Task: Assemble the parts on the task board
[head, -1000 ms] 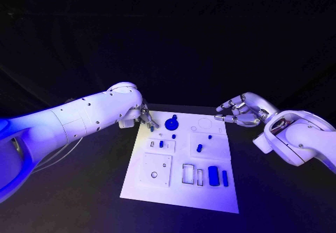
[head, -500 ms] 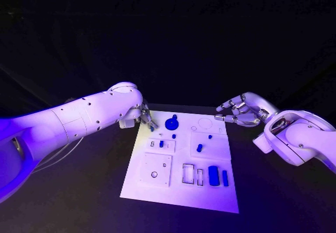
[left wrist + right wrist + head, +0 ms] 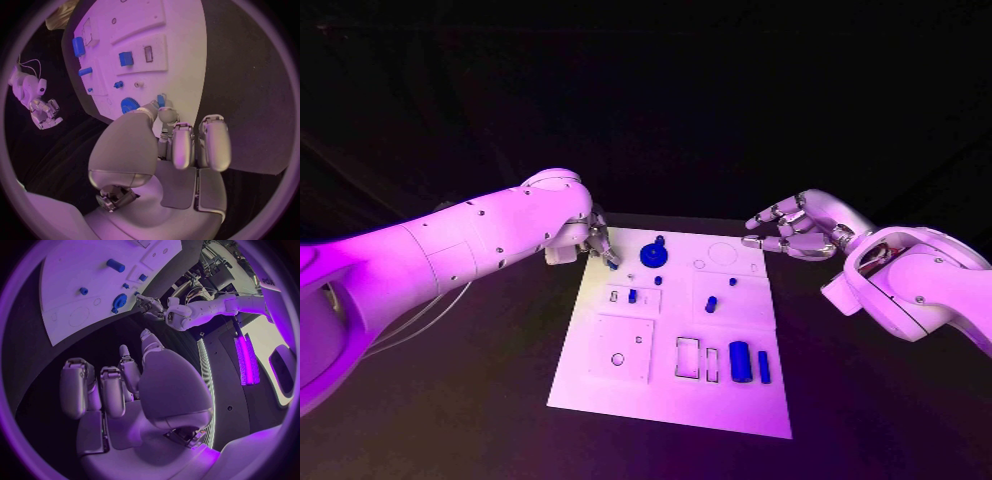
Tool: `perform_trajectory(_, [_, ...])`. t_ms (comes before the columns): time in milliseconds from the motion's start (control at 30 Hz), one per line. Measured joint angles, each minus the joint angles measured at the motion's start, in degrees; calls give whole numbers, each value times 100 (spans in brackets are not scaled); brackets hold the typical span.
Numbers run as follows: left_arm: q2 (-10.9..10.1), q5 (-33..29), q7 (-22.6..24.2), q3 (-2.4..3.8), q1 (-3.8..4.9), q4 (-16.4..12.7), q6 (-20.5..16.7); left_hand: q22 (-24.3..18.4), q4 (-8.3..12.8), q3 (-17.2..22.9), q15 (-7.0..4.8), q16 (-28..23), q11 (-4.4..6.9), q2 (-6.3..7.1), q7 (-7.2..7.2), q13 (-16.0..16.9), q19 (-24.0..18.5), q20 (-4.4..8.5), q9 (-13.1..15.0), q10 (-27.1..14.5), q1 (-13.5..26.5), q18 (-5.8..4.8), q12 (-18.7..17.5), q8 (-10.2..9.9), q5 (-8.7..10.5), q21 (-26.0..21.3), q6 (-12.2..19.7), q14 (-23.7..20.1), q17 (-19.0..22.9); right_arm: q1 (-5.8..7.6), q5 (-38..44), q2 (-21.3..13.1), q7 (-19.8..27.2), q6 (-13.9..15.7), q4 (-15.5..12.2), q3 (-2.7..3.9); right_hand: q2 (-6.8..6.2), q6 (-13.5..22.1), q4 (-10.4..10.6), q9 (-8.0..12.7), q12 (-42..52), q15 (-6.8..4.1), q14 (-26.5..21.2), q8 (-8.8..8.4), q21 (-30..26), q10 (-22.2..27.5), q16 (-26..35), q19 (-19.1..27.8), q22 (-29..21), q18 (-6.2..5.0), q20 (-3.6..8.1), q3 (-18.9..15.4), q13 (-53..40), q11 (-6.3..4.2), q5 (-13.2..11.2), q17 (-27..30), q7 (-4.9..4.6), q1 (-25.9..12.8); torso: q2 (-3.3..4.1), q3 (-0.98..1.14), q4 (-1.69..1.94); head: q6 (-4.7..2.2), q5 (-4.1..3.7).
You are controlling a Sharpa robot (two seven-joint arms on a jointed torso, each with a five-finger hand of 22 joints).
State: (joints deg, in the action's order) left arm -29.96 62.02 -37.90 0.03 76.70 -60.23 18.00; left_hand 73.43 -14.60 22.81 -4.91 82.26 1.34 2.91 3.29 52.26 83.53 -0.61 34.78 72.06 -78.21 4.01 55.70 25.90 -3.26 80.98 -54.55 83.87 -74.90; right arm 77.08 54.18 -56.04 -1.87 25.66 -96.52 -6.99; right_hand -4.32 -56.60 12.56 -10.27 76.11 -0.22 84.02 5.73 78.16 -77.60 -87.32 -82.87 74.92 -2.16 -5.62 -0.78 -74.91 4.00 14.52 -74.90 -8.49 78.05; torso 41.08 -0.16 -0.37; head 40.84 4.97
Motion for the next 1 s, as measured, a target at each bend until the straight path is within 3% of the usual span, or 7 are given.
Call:
perform_trajectory(100, [-53,-46,5,-1,0,-58,-11,0,74,342,0,0,-18,149,0,0,0,0,47,24,149,0,0,49,-2,0,0,0,0,0,0,0,0,0,2,0,0,0,0,0,0,0,0,0,0,0,0,0,0,0,0,0,0,0,0,0,0,0,-3,1,-1,-1,0])
perform_trajectory(133, [-107,-85,8,-1,0,-129,-30,0,87,571,0,0,-17,266,1,0,-14,-14,88,67,266,0,0,114,-5,0,0,0,0,0,0,0,1,0,3,0,0,0,0,0,0,0,0,0,0,0,0,0,0,0,0,0,0,0,0,0,0,0,-4,1,0,-3,5])
perform_trajectory(233, [-215,-157,13,-1,0,-289,-84,-1,147,757,0,0,-10,338,1,3,-14,-14,113,78,377,0,7,154,6,0,0,0,0,0,0,-2,1,0,4,0,0,0,0,0,0,0,0,0,0,0,0,0,0,0,0,0,0,0,0,0,0,0,-5,4,2,-7,11])
perform_trajectory(567, [-772,-551,16,0,2,-1156,-515,6,314,1097,0,0,2,420,9,78,-13,-13,191,168,619,-1,122,289,17,0,7,0,-5,0,0,-14,1,0,9,0,0,0,0,0,0,0,0,0,0,0,0,0,-1,0,0,0,0,0,0,0,0,0,-16,15,13,-21,49])
perform_trajectory(767, [-1056,-641,36,0,-6,-1644,-852,34,410,1383,0,0,25,571,-2,118,-12,-12,245,232,770,0,178,394,29,0,-5,0,-4,0,0,-8,1,0,14,0,24,0,0,-5,0,0,0,0,0,0,0,0,-1,0,0,0,0,0,24,-4,0,-24,-23,22,22,-13,76])
perform_trajectory(1000, [-1310,-450,176,-46,-159,-2011,-1210,67,407,1520,0,0,47,672,-22,129,-12,-12,279,294,871,-1,178,461,33,0,-26,0,-4,0,0,-14,-1,0,18,0,24,0,0,-5,0,0,0,0,-21,0,22,0,-2,0,0,0,0,0,24,-4,0,-24,-26,22,34,-2,96])
